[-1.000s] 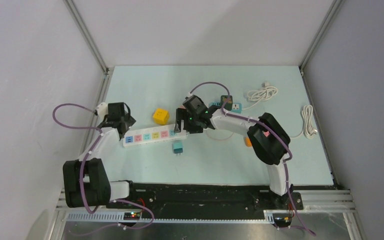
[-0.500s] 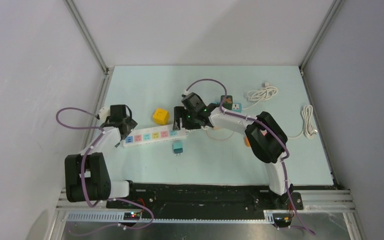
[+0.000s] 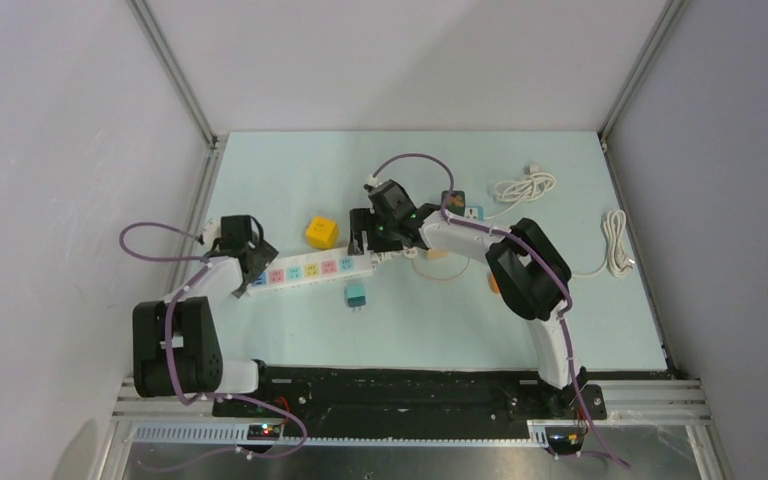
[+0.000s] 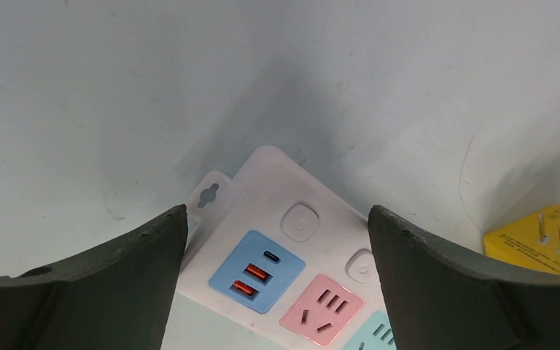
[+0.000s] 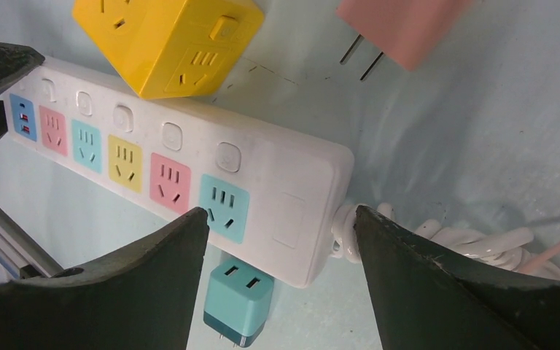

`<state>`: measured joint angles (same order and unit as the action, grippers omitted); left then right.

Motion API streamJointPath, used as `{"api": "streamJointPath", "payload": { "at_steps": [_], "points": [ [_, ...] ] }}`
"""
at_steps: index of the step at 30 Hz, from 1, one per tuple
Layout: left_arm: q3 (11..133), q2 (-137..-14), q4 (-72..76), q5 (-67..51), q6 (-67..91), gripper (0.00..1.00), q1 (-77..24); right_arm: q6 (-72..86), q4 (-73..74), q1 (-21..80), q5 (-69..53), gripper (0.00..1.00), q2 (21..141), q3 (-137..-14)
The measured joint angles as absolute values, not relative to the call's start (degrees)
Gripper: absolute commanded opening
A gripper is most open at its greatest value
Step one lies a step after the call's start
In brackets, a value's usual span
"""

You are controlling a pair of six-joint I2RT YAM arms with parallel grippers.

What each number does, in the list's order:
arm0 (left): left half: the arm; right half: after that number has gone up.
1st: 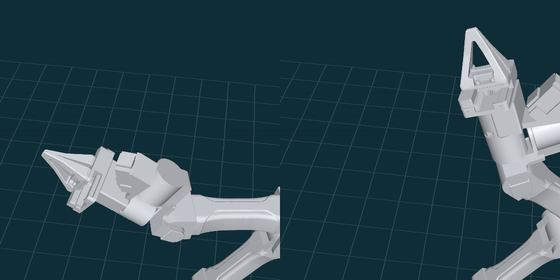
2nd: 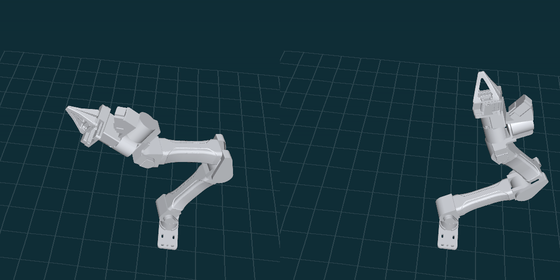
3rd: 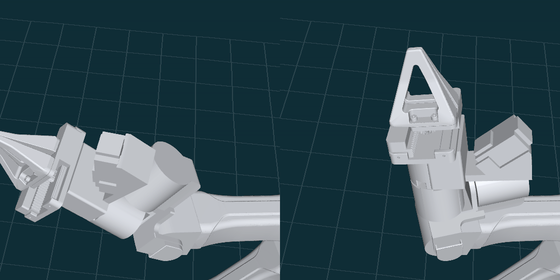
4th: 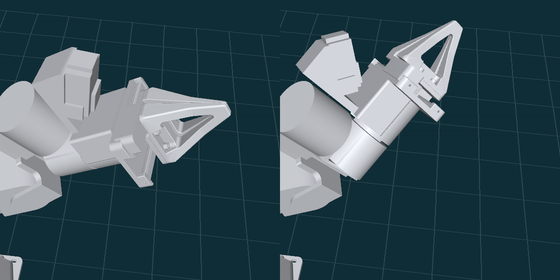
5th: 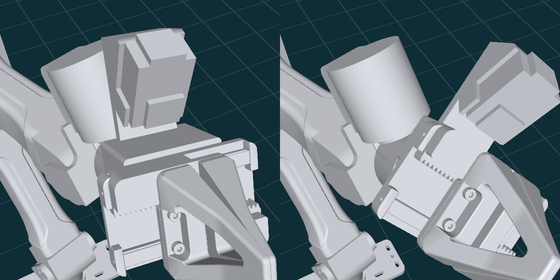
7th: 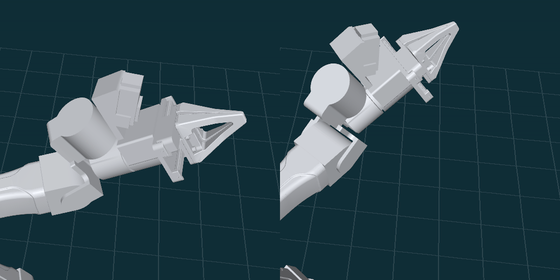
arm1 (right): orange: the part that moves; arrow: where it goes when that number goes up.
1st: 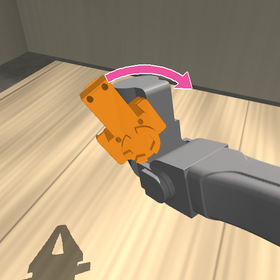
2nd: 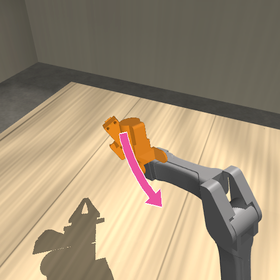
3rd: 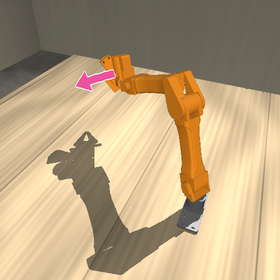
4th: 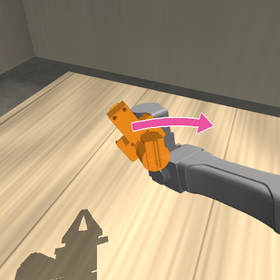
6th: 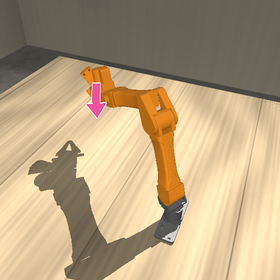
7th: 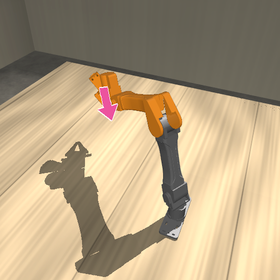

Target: Insert the plug

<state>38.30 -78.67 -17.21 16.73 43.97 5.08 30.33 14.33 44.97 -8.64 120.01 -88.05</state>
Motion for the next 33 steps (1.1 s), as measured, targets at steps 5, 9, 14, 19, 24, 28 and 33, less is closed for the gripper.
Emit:
{"api": "streamJointPath", "payload": {
  "at_steps": [5,9,14,19,24,28,33],
  "points": [
    [34.8,-75.8,-13.5,13.7,43.9,0.84,5.7,29.7,12.6,45.0,-8.2,0.76,118.2,-84.6],
    [32.3,-73.8,-10.4,10.2,43.3,0.78,5.7,29.7,12.2,44.7,-7.7,0.74,116.5,-81.3],
    [29.5,-72.5,-5.4,7.3,43.0,0.73,4.9,31.1,10.5,44.5,-5.7,0.74,114.0,-76.7],
    [27.9,-72.2,-1.4,4.8,43.6,0.72,0.9,32.8,12.2,44.3,-1.5,0.74,109.5,-71.5],
    [27.5,-72.2,-0.3,1.5,44.7,0.71,-3.5,35.0,16.5,43.9,2.4,0.74,105.3,-67.2],
    [27.4,-72.2,-0.3,-0.8,45.7,0.71,-5.2,36.9,18.4,43.6,3.8,0.74,102.8,-64.6],
    [27.1,-71.0,-1.7,-3.2,46.6,0.77,-7.2,38.0,21.8,42.4,3.7,0.74,99.8,-62.6]
  ]
}}
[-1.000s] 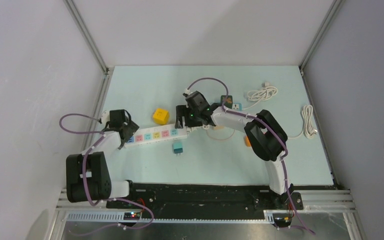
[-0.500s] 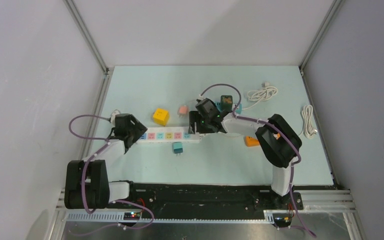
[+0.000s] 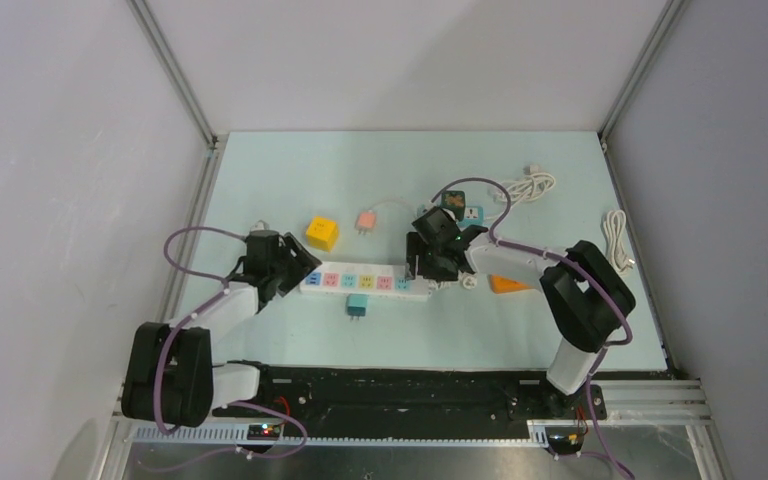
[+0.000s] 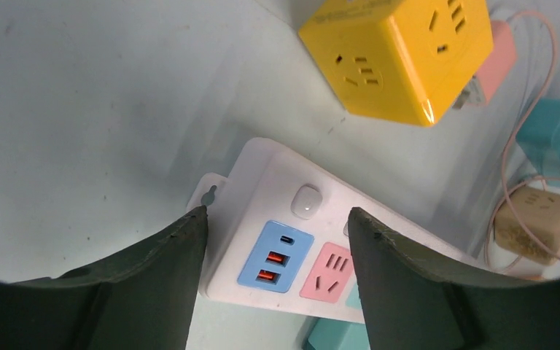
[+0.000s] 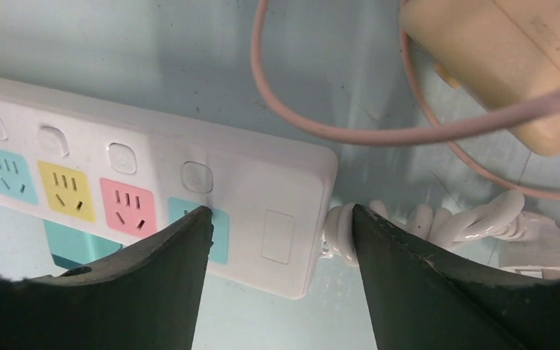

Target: Insert the plug

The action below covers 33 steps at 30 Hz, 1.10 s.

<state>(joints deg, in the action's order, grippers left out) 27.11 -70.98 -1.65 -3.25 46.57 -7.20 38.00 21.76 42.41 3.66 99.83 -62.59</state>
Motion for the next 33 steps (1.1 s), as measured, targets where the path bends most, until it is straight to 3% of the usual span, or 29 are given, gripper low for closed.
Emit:
{"api": "streamJointPath", "payload": {
  "at_steps": [6,10,22,33],
  "points": [
    [28.3,-69.1,-6.3,-3.1,45.8,0.93,-8.3,37.5,21.9,40.6,-0.7,0.79,96.8,-61.9],
    [32.6,-69.2,-8.8,-1.0,42.5,0.97,-8.5,36.3,20.9,39.1,-5.5,0.82,96.1,-63.0],
    [48.7,-76.6,-10.1,4.1,30.0,0.97,-10.0,33.4,20.2,37.6,-12.1,0.82,94.0,-67.0],
    [52.4,-85.4,-17.8,6.7,49.6,1.0,-11.7,34.0,24.4,37.4,-9.3,0.8,92.7,-67.0]
  ]
}}
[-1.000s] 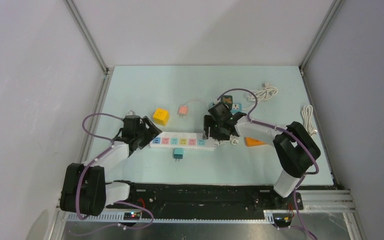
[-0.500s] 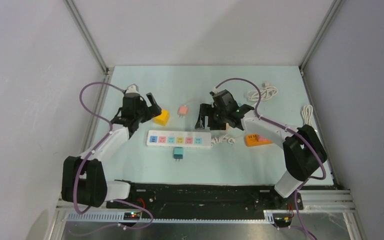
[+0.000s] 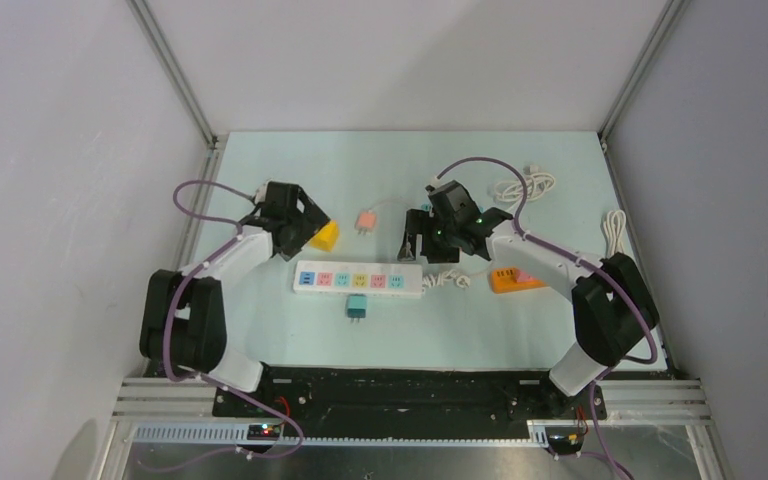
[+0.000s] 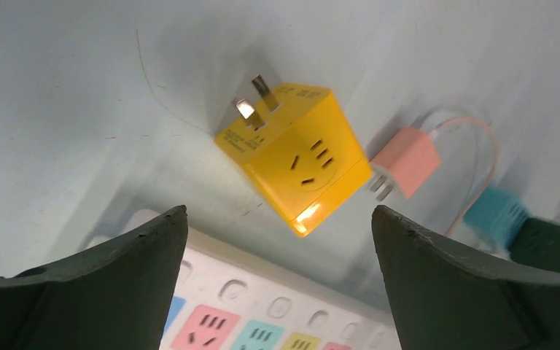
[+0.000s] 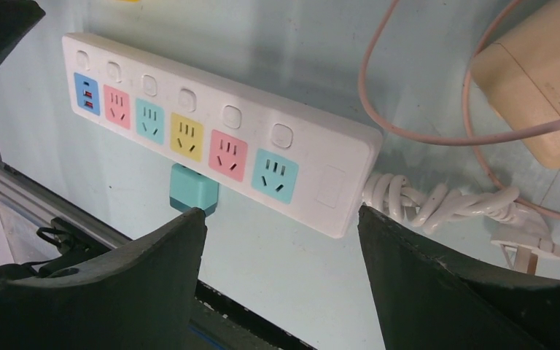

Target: Insert the plug

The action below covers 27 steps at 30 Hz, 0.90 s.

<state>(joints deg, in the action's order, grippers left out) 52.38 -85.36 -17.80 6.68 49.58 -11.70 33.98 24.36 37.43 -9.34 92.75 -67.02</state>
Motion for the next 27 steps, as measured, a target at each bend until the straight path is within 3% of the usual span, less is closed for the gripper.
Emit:
{"api": "streamJointPath", "payload": {
  "at_steps": [13,27],
  "points": [
    [61.8,-94.4,-22.0,9.7,70.0,1.0,-12.4,36.9,24.9,38.2,-5.7,0.79,88.3,-63.4],
    [72.2,-104.9,-29.3,12.5,73.4,1.0,-14.1,38.3,25.1,37.4,-3.2,0.79,82.2,-59.8]
  ]
}}
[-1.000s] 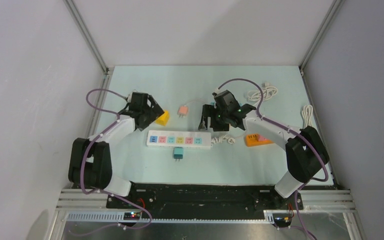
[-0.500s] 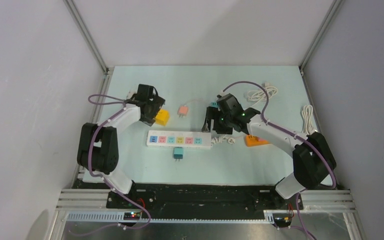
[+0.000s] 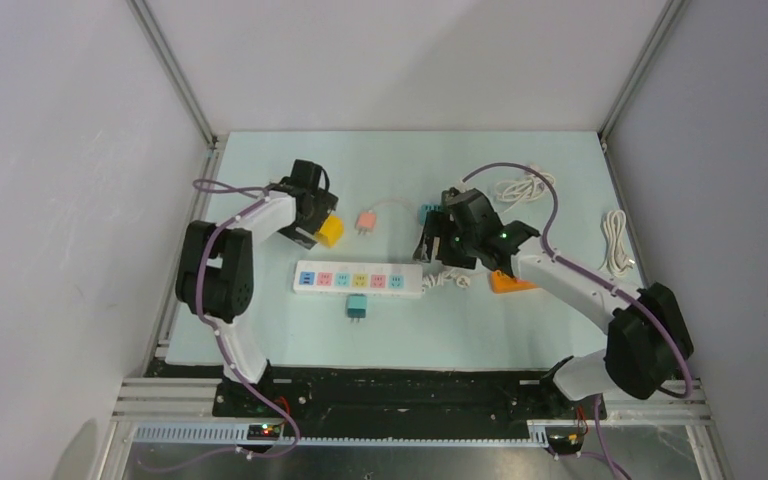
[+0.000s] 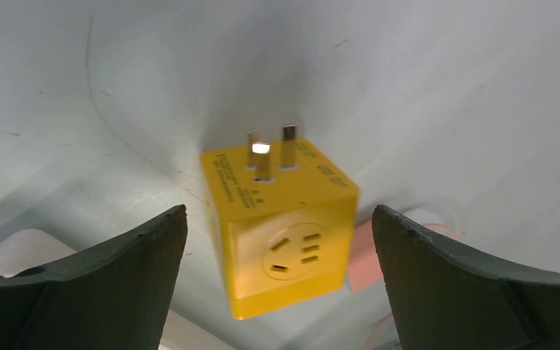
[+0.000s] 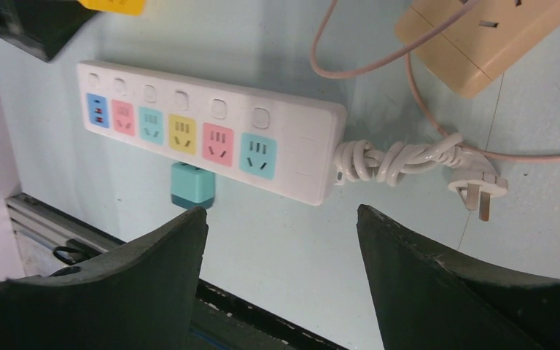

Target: Insert the plug

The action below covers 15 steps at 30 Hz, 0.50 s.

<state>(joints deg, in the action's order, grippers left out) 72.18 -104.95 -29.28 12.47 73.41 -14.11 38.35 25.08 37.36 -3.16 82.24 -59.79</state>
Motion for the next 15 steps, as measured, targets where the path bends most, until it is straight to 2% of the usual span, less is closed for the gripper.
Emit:
{"api": "streamJointPath", "payload": {
  "at_steps": [2,7,13,15],
  "points": [
    [71.8,-105.7,-30.1,12.5,73.6,0.99,-14.1,38.6,25.1,37.3,-2.9,0.79,80.4,-59.8],
    [71.6,-106.2,-30.7,12.5,73.5,0.88,-14.1,39.0,25.1,36.9,-2.0,0.79,74.1,-59.8],
    [71.5,-106.2,-30.5,12.9,73.5,0.7,-14.2,39.5,25.7,35.5,0.3,0.79,65.6,-59.8],
    [71.5,-106.0,-30.4,12.9,73.5,0.59,-14.2,39.5,26.0,35.0,1.3,0.79,63.1,-59.8]
  ]
}}
